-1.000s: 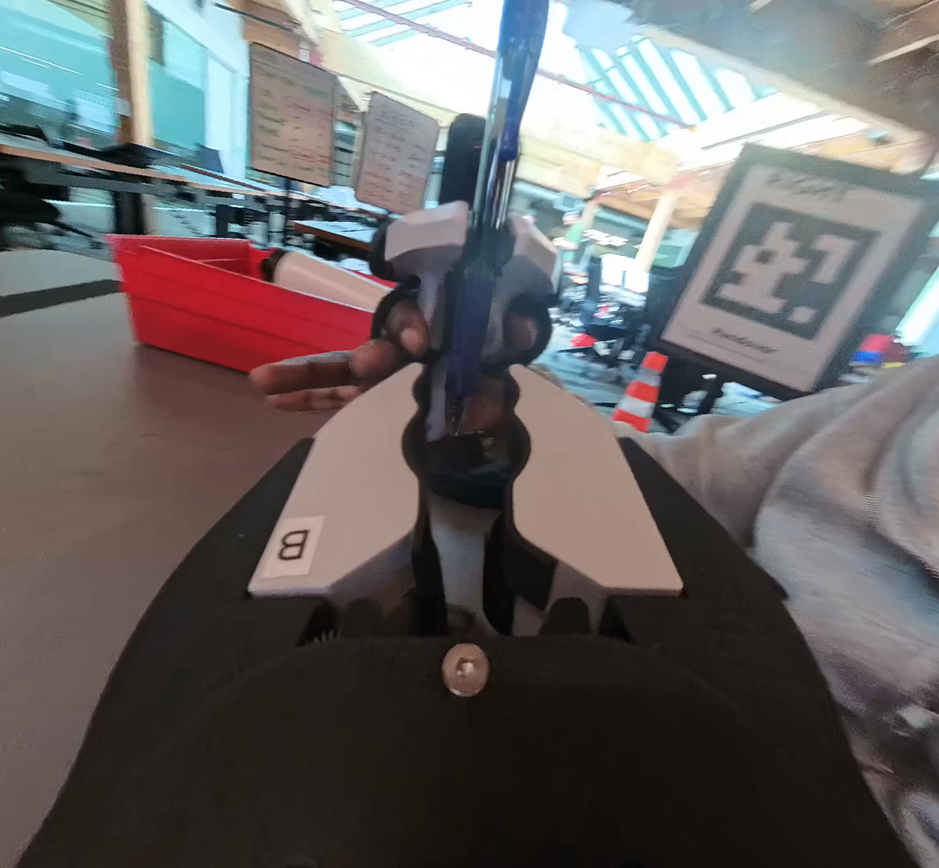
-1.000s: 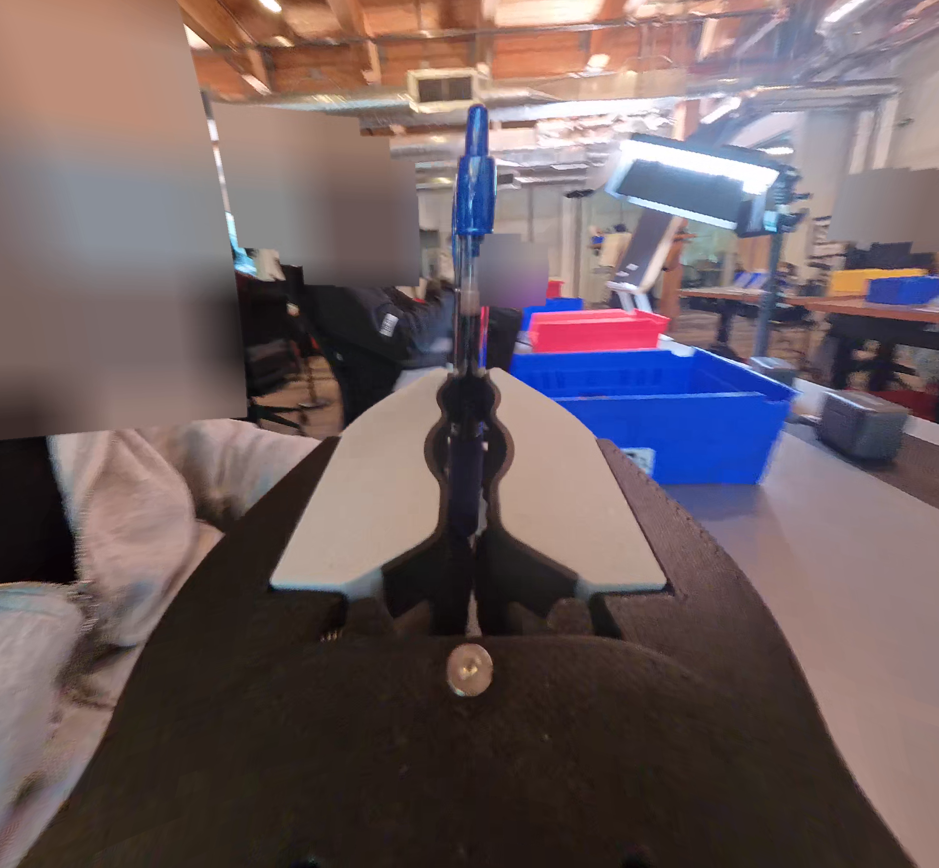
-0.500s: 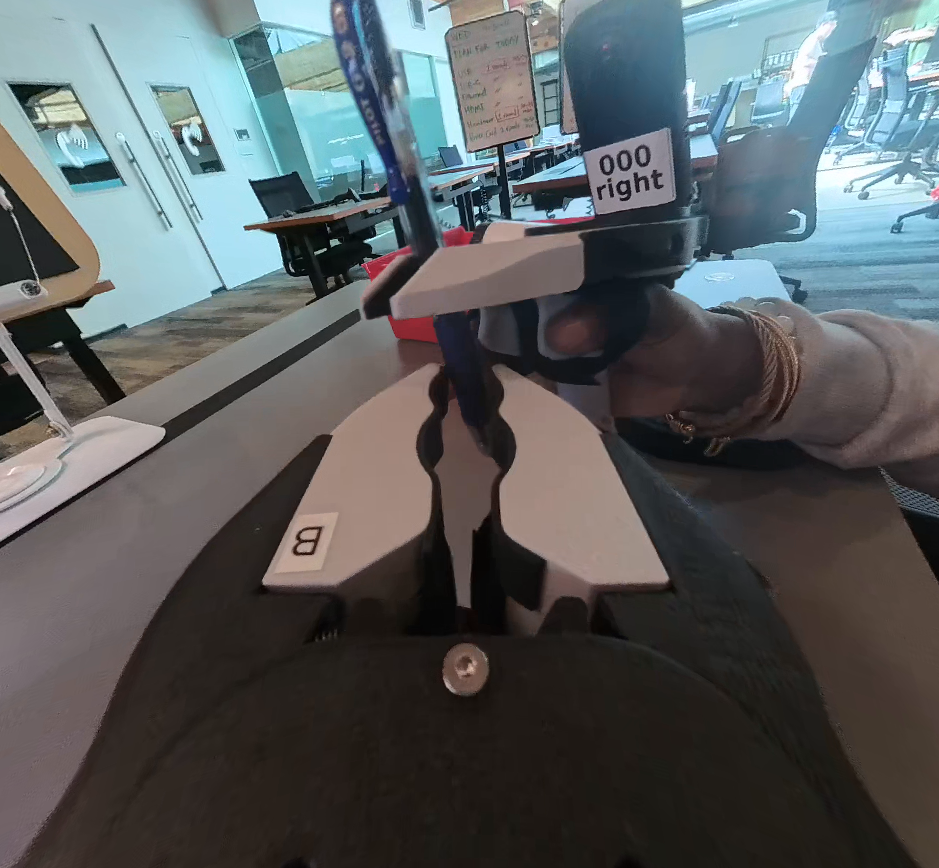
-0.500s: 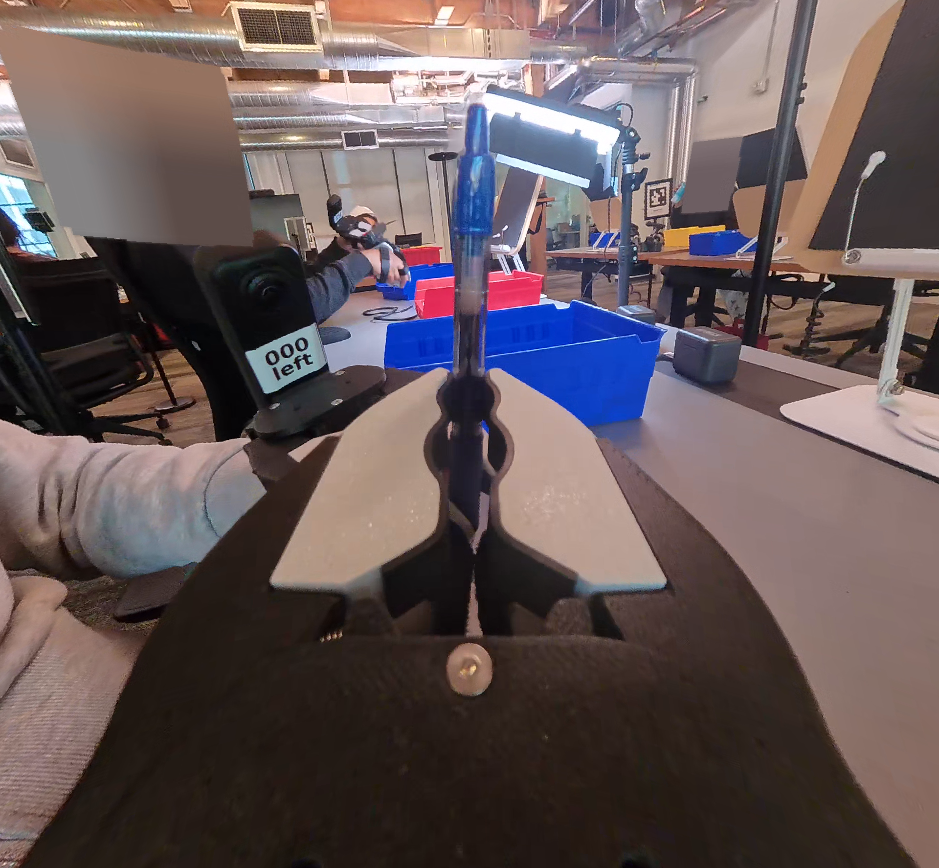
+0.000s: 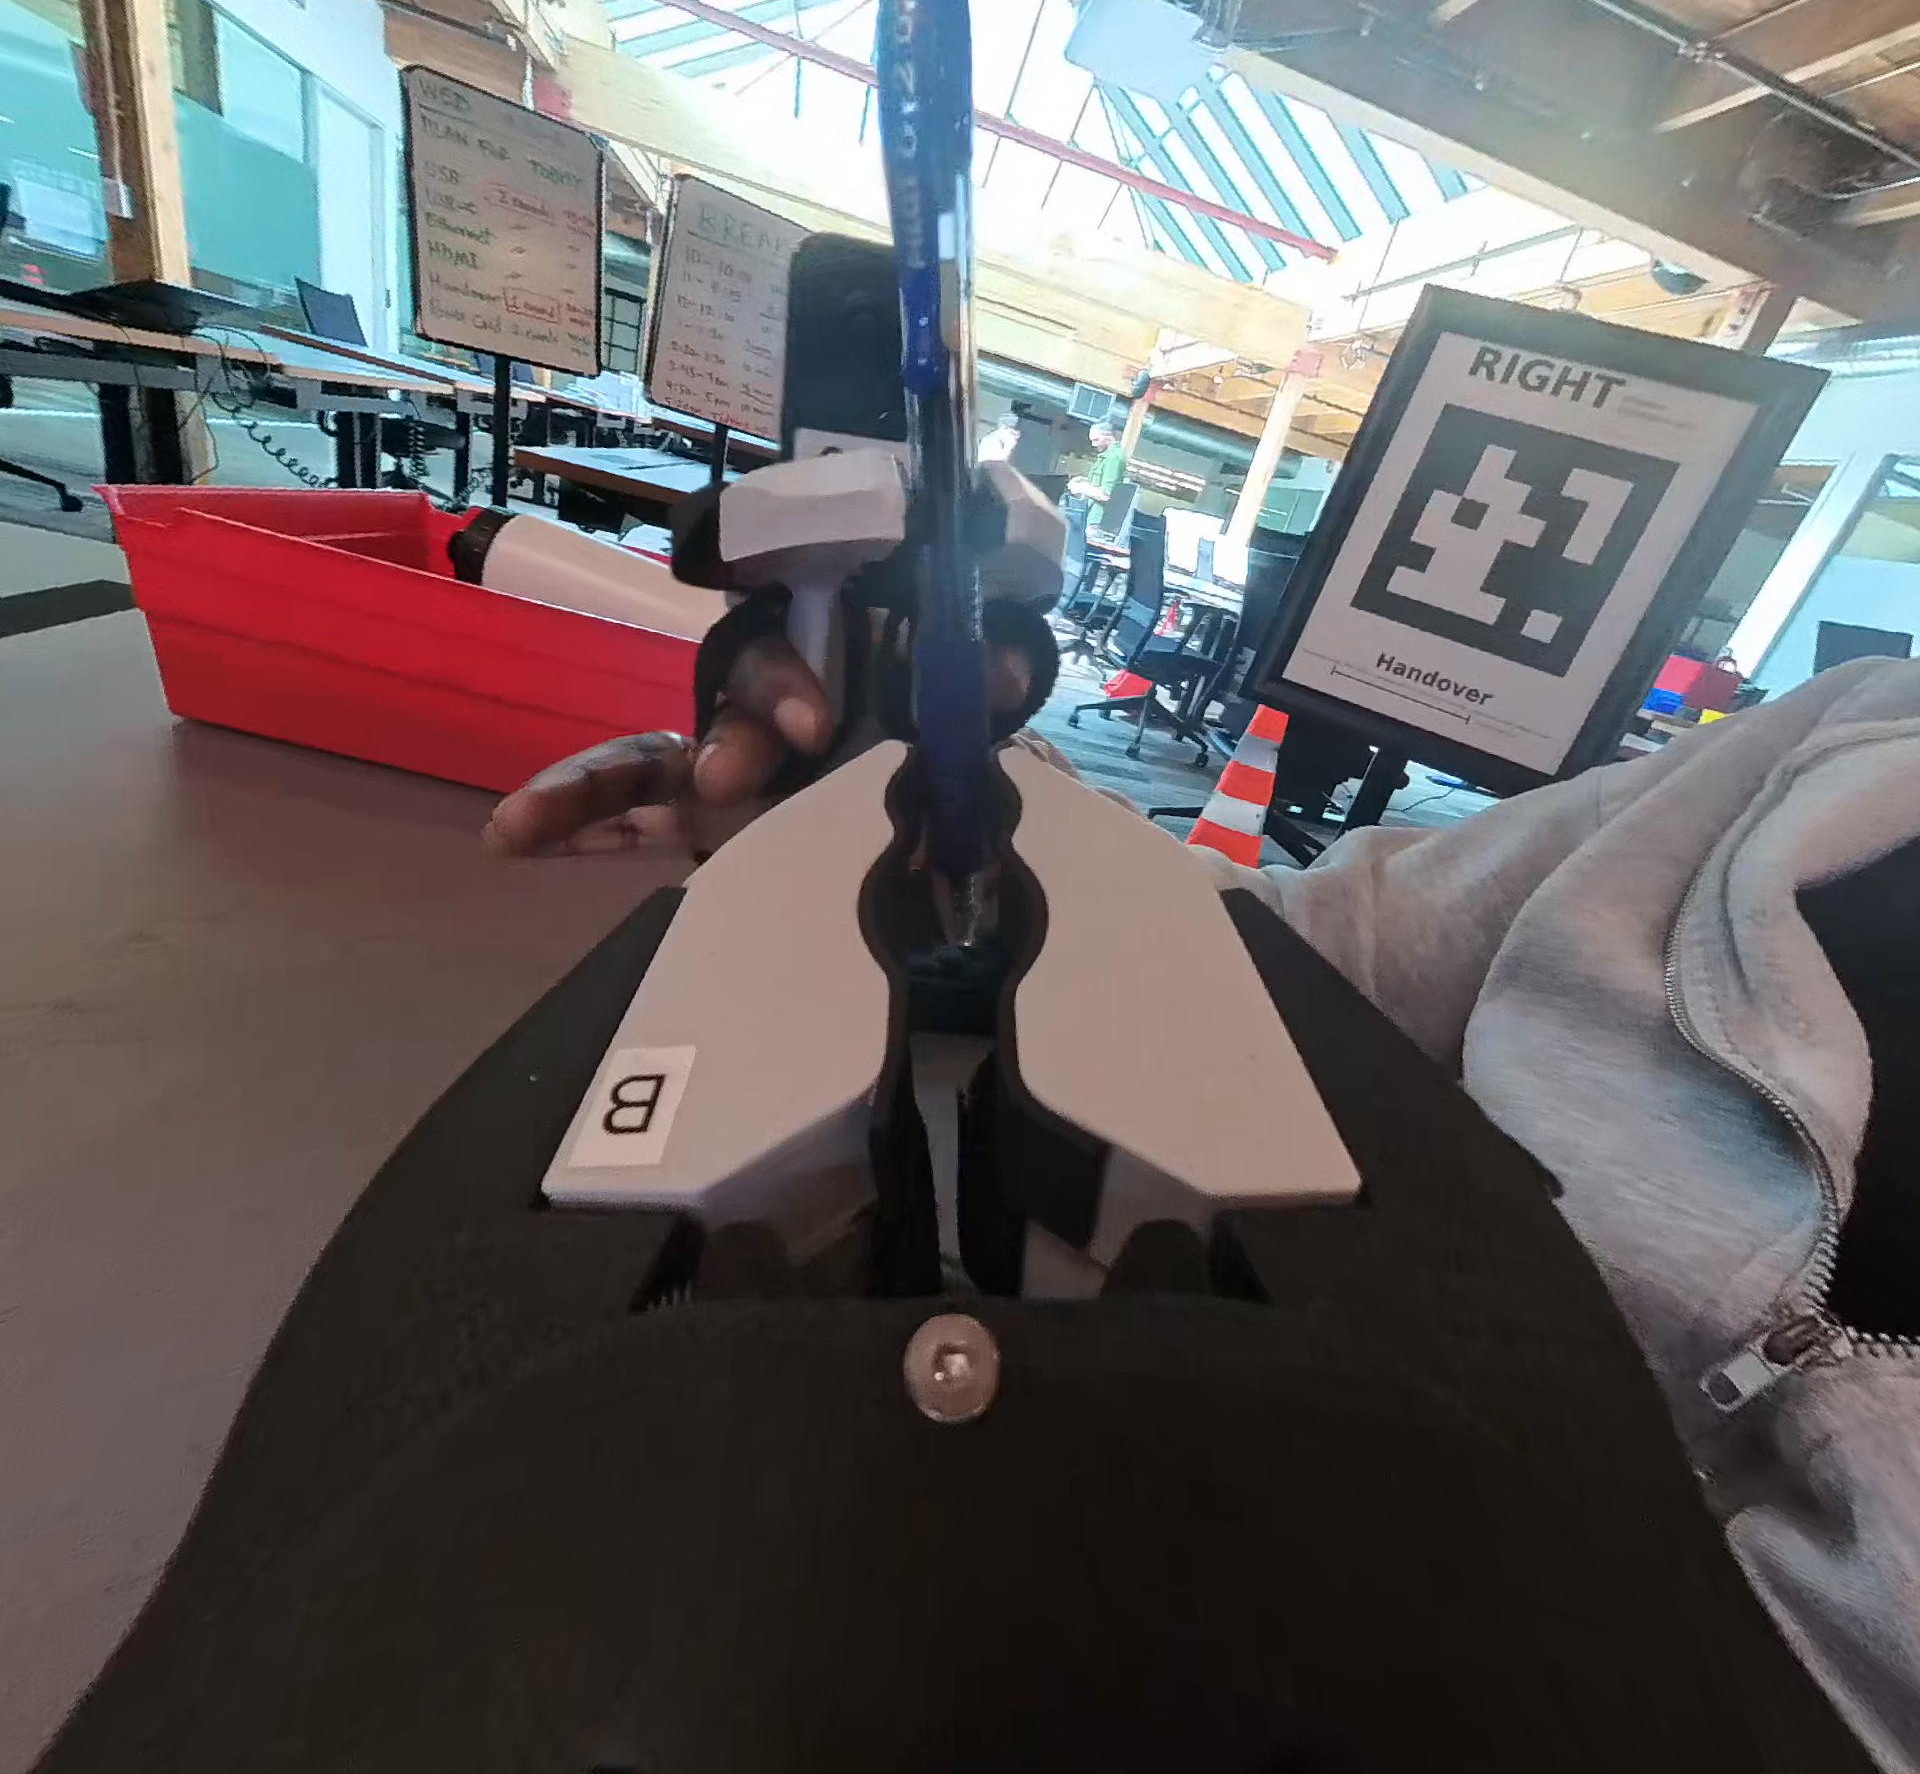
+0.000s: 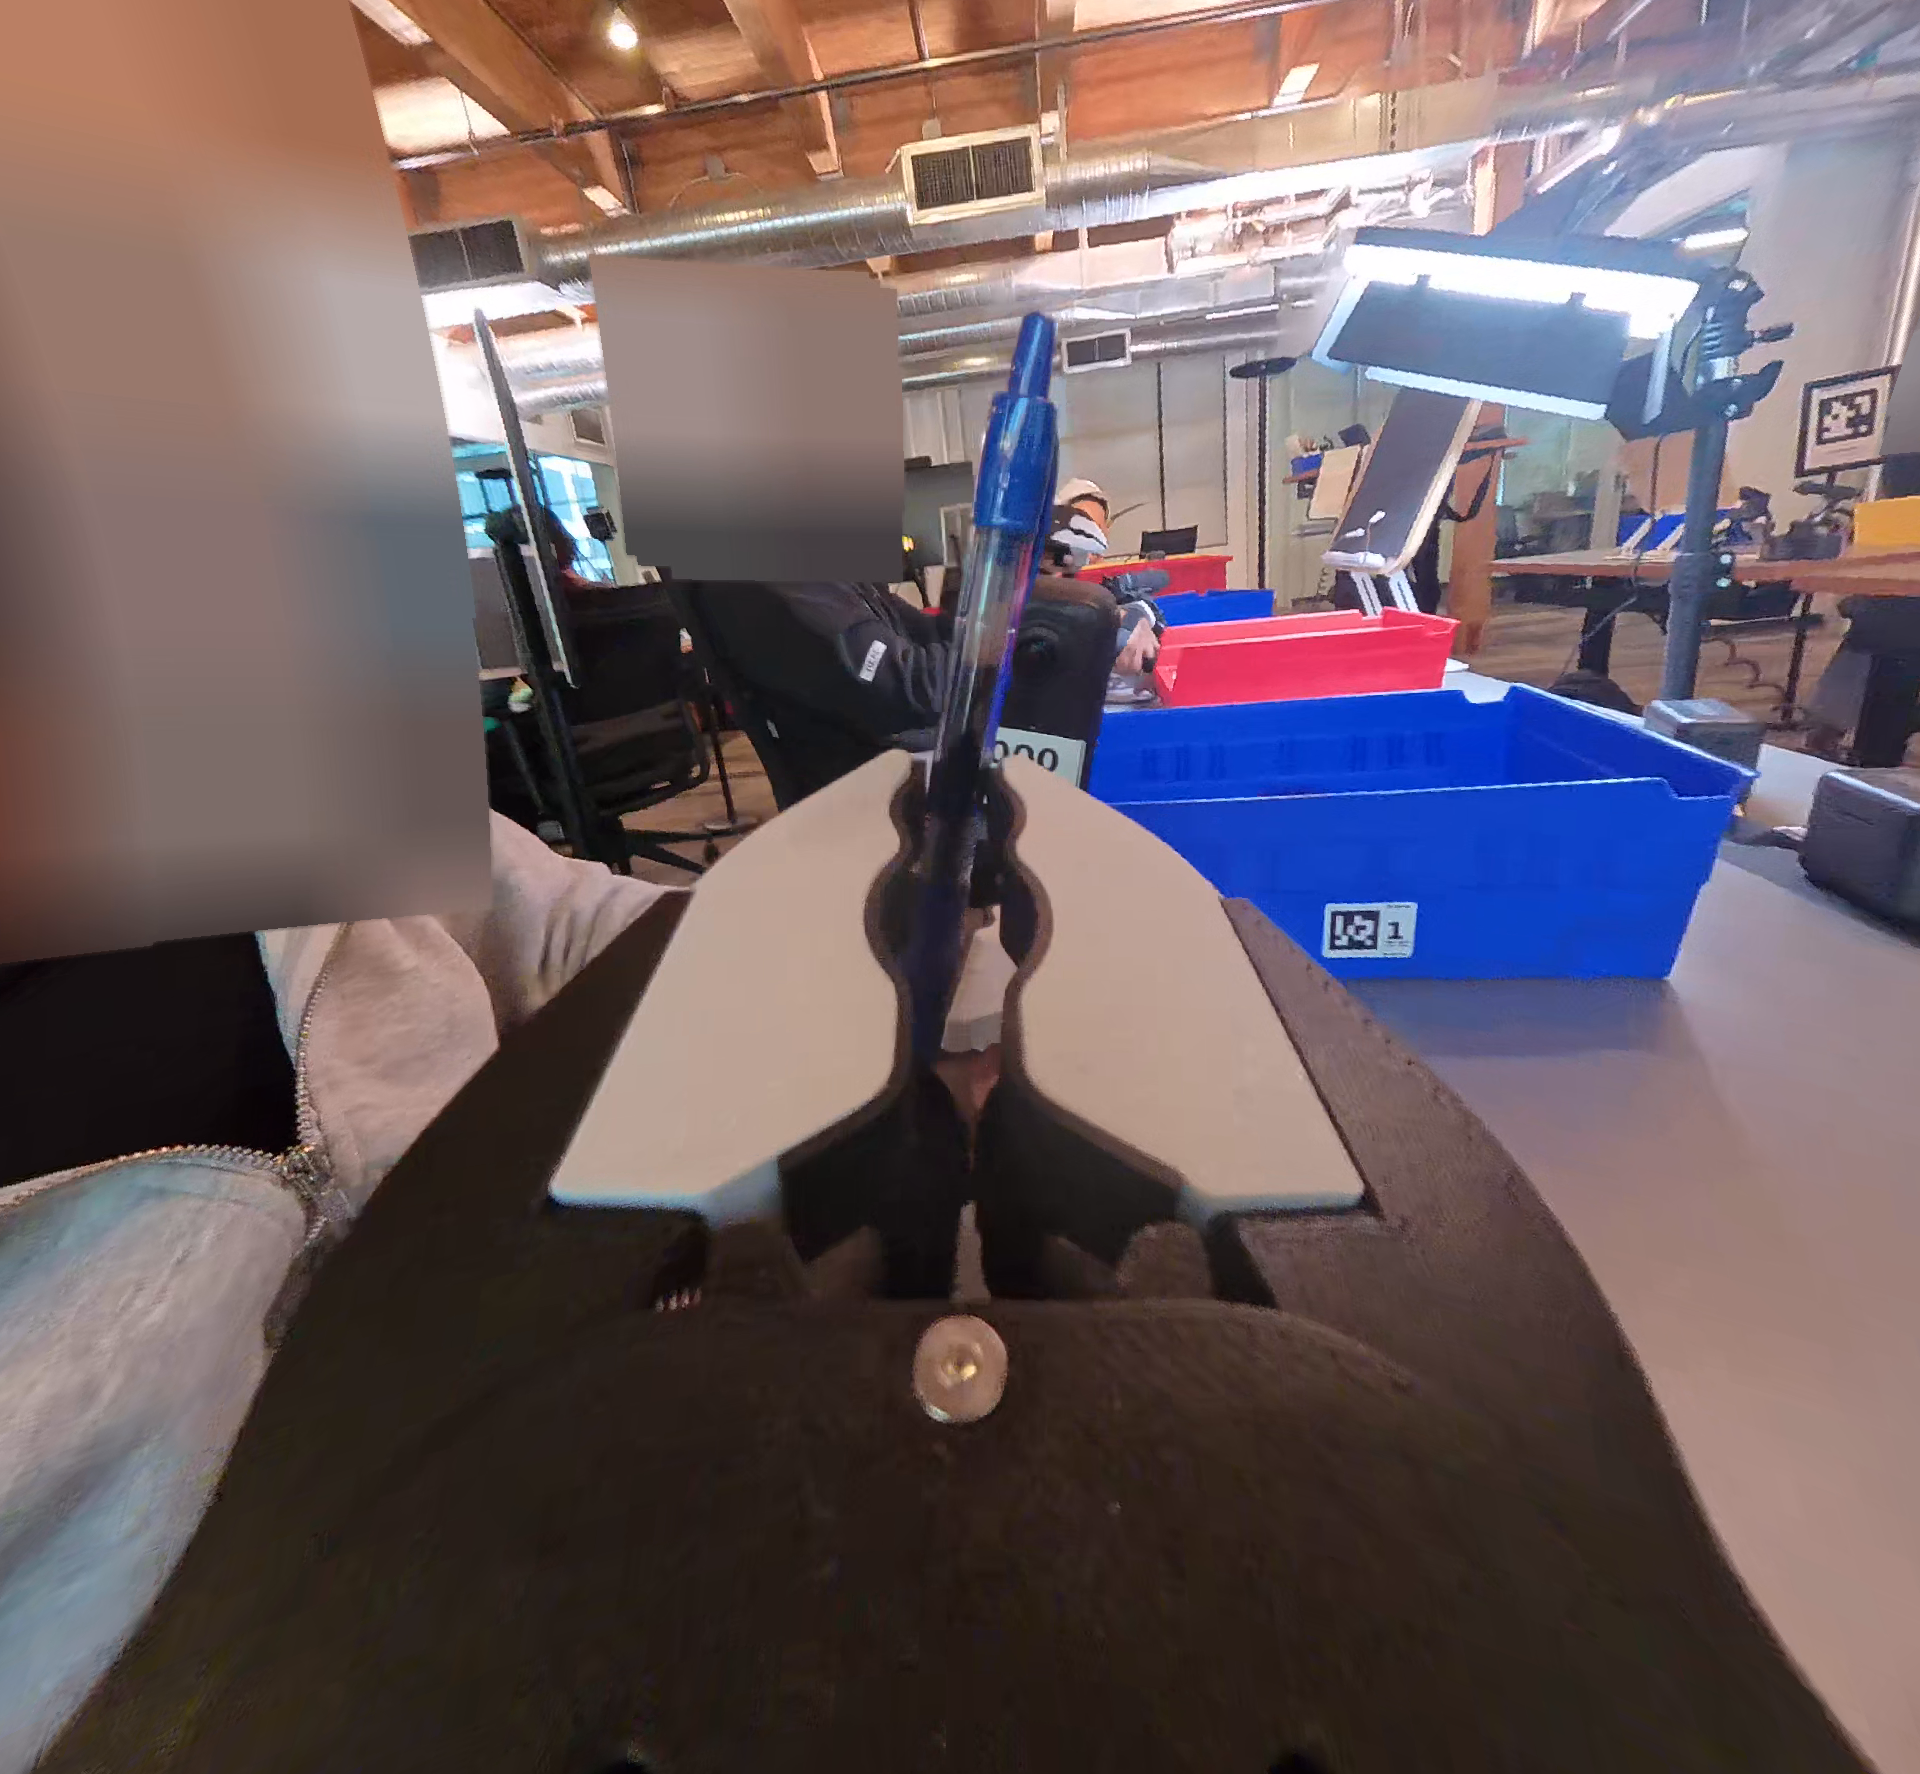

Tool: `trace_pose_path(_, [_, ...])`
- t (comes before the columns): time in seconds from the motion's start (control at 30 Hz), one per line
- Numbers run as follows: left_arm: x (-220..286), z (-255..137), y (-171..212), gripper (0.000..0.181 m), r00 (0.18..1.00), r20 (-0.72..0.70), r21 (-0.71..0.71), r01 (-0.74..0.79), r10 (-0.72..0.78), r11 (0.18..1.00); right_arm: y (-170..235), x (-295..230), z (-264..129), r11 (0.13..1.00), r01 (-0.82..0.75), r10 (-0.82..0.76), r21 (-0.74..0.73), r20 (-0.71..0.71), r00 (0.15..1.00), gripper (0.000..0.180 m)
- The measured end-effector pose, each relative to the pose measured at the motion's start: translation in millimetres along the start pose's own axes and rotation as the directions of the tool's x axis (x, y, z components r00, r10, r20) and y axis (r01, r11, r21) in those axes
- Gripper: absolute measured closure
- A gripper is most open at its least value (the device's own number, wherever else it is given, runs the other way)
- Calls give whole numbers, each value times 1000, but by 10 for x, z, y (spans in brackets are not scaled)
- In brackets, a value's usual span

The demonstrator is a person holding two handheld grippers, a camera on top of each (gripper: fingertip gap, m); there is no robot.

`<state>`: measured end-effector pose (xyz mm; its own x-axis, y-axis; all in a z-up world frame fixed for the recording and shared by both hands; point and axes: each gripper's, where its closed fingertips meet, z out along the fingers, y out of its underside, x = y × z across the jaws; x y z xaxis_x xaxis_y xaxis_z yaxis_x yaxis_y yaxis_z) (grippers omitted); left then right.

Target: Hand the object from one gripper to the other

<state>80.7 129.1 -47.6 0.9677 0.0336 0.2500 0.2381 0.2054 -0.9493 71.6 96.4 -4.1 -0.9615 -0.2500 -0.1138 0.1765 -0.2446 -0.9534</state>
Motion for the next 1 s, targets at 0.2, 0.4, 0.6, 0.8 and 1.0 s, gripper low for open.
trace_pose_path(0.2, [-377,-76,-7,137,926,320,-69,-188,200,980,12,220,0,993,116,-116,-15,-210,971,170])
trace_pose_path(0.4, [-443,-143,-69,169,818,430,-137,-358,381,924,89,294,72,990,140,-141,-27,-299,944,170])
trace_pose_path(0.6, [-402,-149,-95,169,903,363,-36,-233,230,972,-101,316,47,964,262,-228,42,-371,900,102])
trace_pose_path(0.8, [-391,-162,-121,169,940,319,33,-138,120,990,265,369,92,969,-129,40,-208,-385,922,63])
trace_pose_path(1.0, [-399,-162,-106,169,946,309,33,-110,94,993,22,337,7,997,-3,-25,-78,-356,934,159])
